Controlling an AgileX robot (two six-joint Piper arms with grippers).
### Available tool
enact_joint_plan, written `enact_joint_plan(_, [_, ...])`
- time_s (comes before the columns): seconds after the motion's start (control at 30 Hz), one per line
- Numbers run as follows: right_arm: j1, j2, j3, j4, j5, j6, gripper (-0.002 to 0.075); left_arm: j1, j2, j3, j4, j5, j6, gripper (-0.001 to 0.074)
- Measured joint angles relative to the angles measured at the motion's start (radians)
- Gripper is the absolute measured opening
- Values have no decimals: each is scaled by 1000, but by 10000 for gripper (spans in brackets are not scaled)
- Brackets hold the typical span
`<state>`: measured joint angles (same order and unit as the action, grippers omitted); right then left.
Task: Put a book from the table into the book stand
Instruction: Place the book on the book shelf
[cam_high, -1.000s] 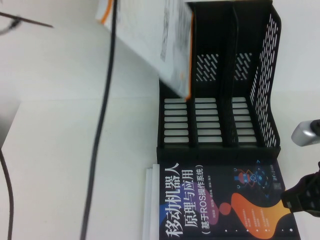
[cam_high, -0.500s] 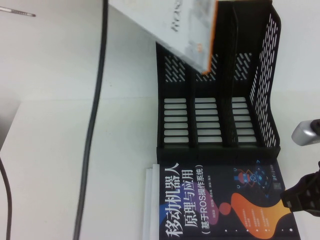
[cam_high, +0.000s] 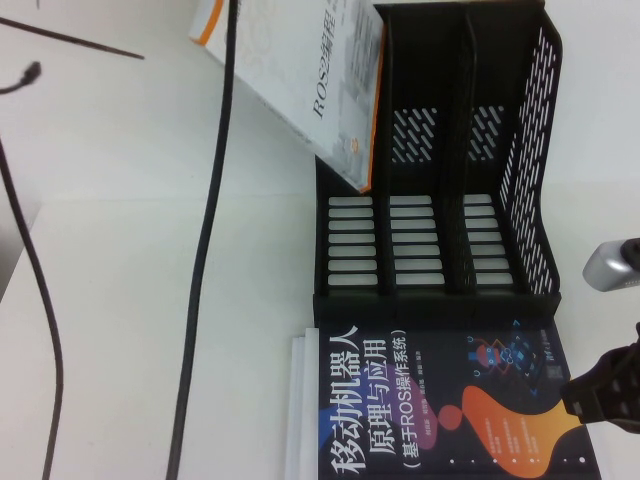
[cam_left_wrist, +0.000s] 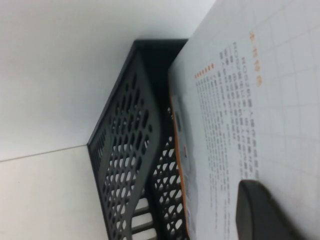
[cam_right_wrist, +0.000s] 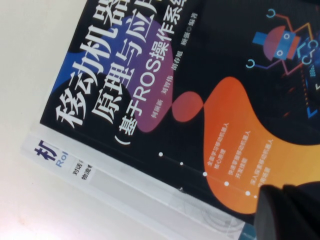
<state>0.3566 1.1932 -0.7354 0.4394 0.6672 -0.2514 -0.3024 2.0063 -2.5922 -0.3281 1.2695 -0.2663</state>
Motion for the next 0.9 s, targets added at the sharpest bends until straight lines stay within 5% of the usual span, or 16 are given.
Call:
enact_joint_plan(0.53, [0,0,0,2,-31,13,-1,0,23,10,19,0,-24,102])
enact_joint_plan(0.9, [0,0,0,4,-38,14,-1,-111,23,96,147,0,-27,102])
